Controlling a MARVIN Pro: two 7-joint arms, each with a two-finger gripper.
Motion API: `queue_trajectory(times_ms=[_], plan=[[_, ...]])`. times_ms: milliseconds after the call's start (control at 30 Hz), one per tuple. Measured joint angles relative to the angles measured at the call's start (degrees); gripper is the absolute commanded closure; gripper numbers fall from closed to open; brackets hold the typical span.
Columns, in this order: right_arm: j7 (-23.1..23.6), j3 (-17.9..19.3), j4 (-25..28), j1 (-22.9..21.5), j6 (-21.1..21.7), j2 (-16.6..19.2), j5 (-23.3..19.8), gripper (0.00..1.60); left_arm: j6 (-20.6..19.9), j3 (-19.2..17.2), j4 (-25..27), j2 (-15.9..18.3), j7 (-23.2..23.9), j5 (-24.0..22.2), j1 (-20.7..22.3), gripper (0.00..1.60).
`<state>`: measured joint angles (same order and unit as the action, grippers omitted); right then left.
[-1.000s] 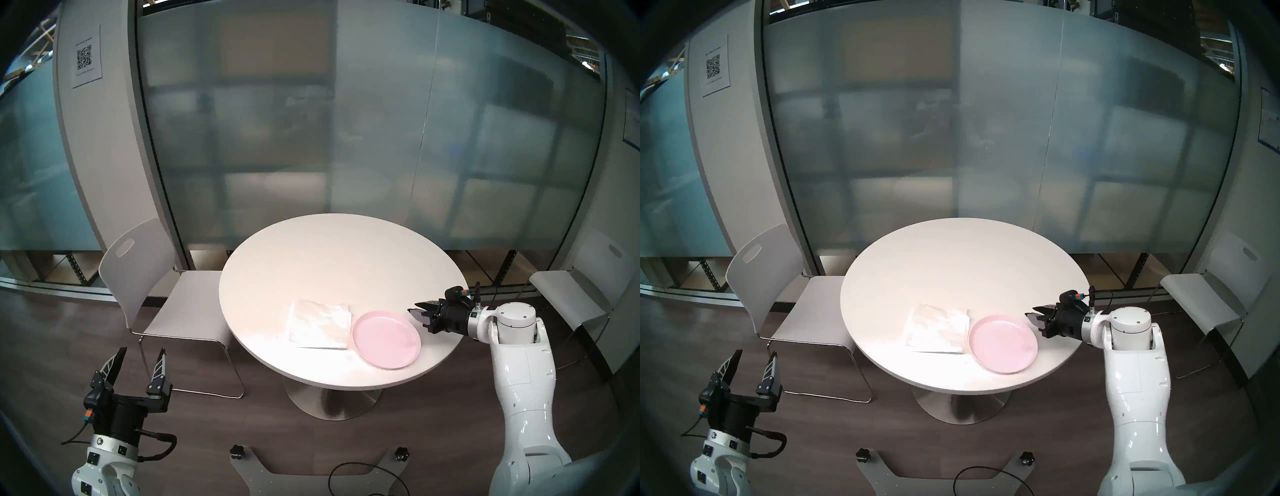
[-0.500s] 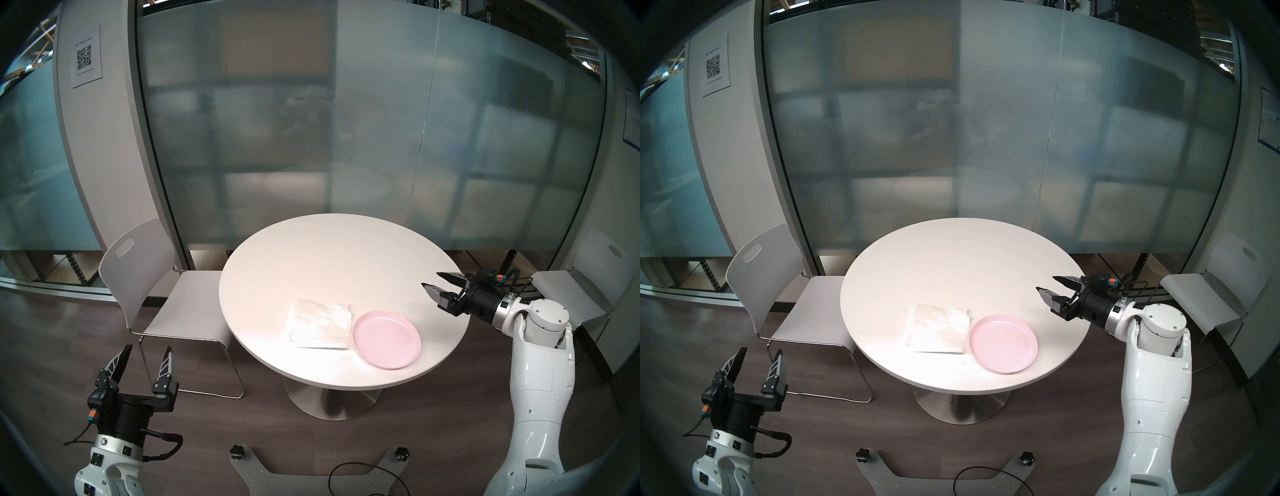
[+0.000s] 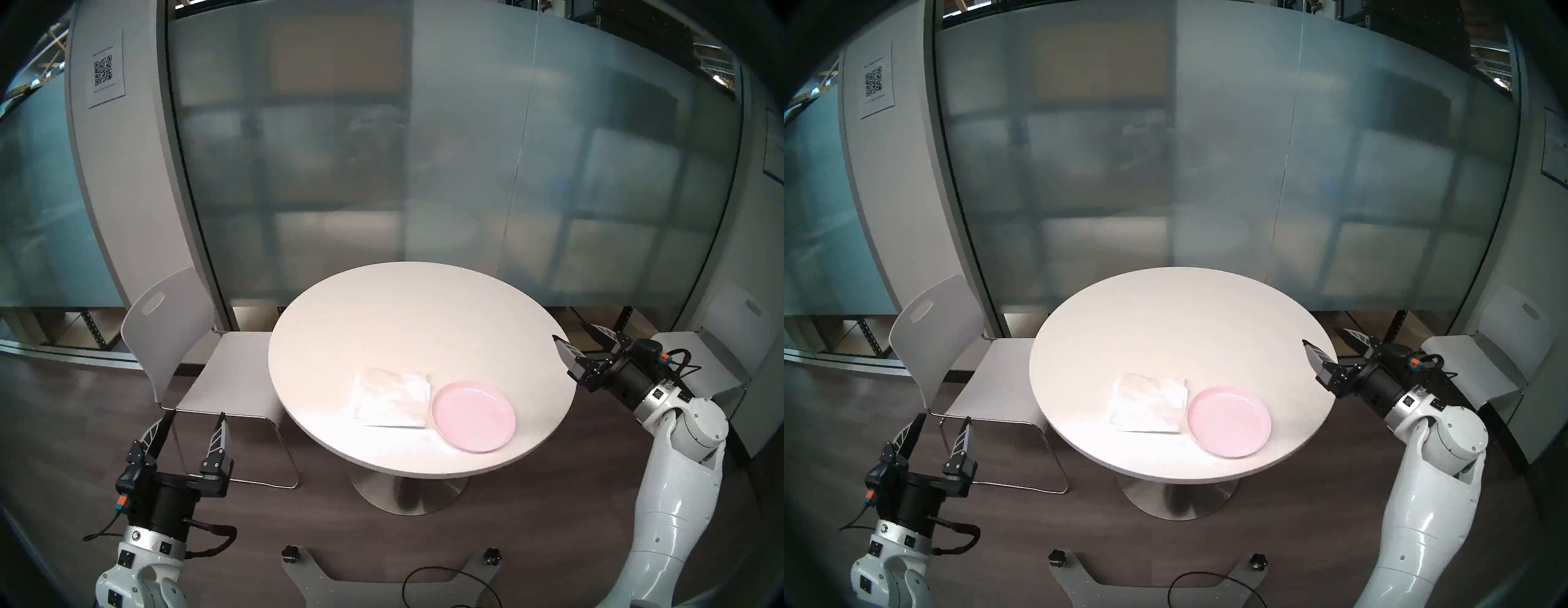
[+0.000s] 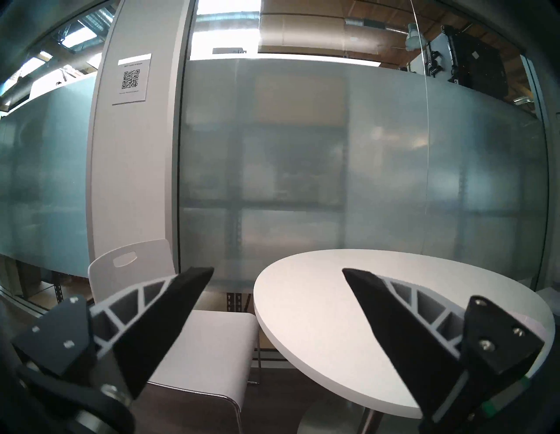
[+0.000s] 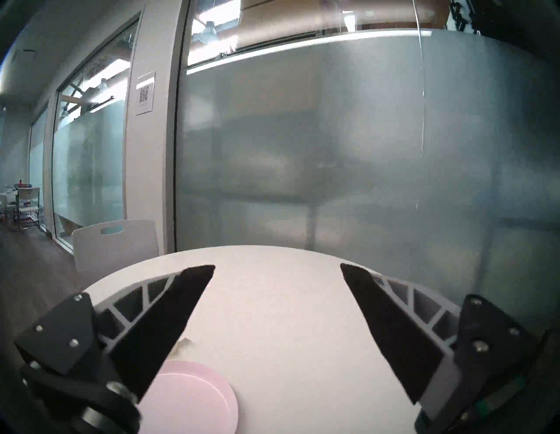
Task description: Fold the napkin in half twice and place it beside the plate
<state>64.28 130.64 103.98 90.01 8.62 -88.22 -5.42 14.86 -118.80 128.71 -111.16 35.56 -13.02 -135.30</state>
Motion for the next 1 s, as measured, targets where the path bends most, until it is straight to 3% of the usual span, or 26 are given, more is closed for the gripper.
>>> queue_trajectory(times_ms=[433,1000], plan=[[-4.84,-0.1,1.0,3.12,-1.97,-4.52,-2.08,0.0,0.06,1.87,1.2,-0.45,-2.0,1.66,-0.93,0.0],[-5.98,-0.86,0.52,2.64,-1.68,-6.14,-2.69,0.0,0.06,2.21,1.47,-0.57,-2.96,1.36,-1.29,0.0]])
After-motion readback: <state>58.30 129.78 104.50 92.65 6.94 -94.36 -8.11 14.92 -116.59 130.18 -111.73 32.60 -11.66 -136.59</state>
